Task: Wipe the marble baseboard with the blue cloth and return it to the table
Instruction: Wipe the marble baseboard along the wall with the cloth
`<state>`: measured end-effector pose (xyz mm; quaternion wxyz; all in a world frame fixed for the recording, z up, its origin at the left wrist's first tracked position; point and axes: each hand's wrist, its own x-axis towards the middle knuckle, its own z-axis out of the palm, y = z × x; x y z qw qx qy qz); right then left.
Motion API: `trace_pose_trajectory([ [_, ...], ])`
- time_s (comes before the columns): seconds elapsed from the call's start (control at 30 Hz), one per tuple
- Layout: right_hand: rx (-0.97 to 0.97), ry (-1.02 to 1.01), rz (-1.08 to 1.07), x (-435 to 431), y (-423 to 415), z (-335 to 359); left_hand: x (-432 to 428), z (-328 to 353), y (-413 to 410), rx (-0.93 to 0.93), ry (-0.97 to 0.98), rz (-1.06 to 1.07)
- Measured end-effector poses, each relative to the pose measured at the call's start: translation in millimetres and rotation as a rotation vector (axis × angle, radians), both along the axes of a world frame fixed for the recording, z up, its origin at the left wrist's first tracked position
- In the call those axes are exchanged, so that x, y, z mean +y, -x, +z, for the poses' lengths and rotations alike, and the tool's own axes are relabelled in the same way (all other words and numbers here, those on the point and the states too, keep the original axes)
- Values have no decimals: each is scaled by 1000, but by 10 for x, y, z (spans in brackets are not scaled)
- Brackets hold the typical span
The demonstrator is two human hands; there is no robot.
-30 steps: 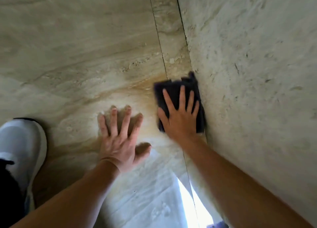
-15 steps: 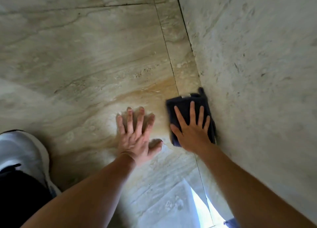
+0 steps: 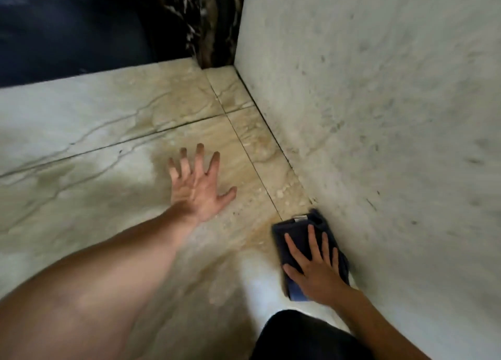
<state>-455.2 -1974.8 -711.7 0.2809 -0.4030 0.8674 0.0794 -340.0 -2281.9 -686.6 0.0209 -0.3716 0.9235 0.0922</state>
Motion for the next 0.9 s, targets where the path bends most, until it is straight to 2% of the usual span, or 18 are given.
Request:
trace_pose_trajectory([
  [0.13,-5,46,-29,-1176,220,-33,-847,-352,-9,-31,-49,71],
  [0.3,-32,-2,27,-2322,664,13,-849,-590,-150,128,-5,57],
  [0.47,-72,-133,29,-3070,977,174,-902,-611,-147,109,-13,40],
  [0.7,-289,-434,182,-3045,890,453,-908,-406,-133,-39,-135,47],
  [0.8,-299,-381,229,-2885,889,403,-915,-435,-141,-39,-144,64],
  [0.9,-124,-140,331,-2617,873,207,-901,-520,-133,-13,-91,38],
])
